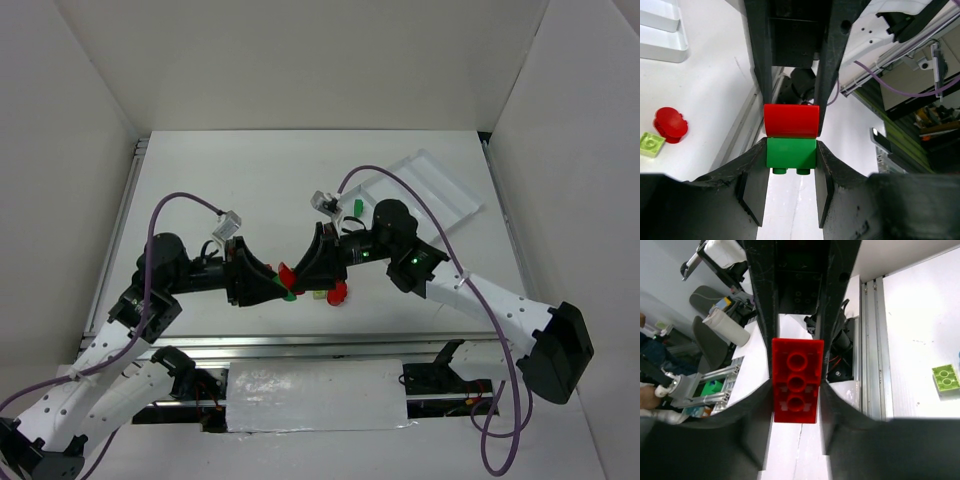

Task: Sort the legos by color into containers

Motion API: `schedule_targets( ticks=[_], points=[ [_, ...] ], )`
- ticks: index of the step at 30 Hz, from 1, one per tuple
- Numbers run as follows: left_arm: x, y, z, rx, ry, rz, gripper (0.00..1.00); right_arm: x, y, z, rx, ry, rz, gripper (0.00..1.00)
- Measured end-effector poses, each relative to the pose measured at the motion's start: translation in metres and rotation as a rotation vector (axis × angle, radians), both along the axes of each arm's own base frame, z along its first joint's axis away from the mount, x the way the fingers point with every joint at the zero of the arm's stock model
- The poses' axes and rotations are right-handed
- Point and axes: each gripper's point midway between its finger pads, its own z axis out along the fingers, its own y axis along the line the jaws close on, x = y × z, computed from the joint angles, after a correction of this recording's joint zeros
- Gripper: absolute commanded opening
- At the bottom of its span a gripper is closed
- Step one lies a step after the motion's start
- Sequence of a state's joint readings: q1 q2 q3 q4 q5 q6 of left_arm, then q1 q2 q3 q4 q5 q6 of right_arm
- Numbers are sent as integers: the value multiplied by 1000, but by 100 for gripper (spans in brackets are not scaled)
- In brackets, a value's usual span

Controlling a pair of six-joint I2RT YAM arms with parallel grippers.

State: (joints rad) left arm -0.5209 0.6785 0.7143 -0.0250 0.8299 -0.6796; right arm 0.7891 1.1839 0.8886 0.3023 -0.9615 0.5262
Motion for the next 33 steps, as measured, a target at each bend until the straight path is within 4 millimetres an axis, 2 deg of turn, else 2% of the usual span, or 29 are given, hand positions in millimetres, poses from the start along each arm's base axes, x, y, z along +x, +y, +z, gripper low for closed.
schedule_targets(
  ticks=[1, 2, 7, 9, 13, 14, 19, 20, 24, 26, 29, 33],
  points=[
    [0, 0, 0, 1, -2, 0, 0, 0, 0, 1, 1, 2, -1, 26],
    [0, 0, 0, 0, -5, -4, 0, 1, 0, 1, -2, 11, -7, 0],
    [4, 1, -1, 5, -27, 16, 0, 9, -2, 2, -3, -2, -35, 0],
    [8, 2, -3, 17, -26, 40, 0, 25, -9, 1, -1, -8, -97, 0],
    [7, 5, -14, 55, -7, 61, 0, 107, -55, -6, -7, 11, -399, 0],
    [8, 6, -16, 65, -3, 68, 0, 133, -71, -12, -22, 25, -499, 0],
    [12, 9, -22, 88, 17, 105, 0, 217, -126, -57, -142, 177, -822, 0],
    [13, 10, -23, 93, 18, 114, 0, 238, -139, -73, -201, 246, -924, 0],
    [15, 14, -26, 120, 17, 143, 0, 331, -195, -114, -427, 416, -1324, 0],
    [19, 16, -27, 140, 20, 172, 0, 364, -218, -136, -520, 457, -1457, 0],
    [32, 22, -29, 189, 41, 251, 0, 379, -246, -181, -685, 536, -1573, 2],
    [64, 26, -34, 274, 92, 379, 0, 375, -265, -224, -861, 607, -1623, 8]
  ],
)
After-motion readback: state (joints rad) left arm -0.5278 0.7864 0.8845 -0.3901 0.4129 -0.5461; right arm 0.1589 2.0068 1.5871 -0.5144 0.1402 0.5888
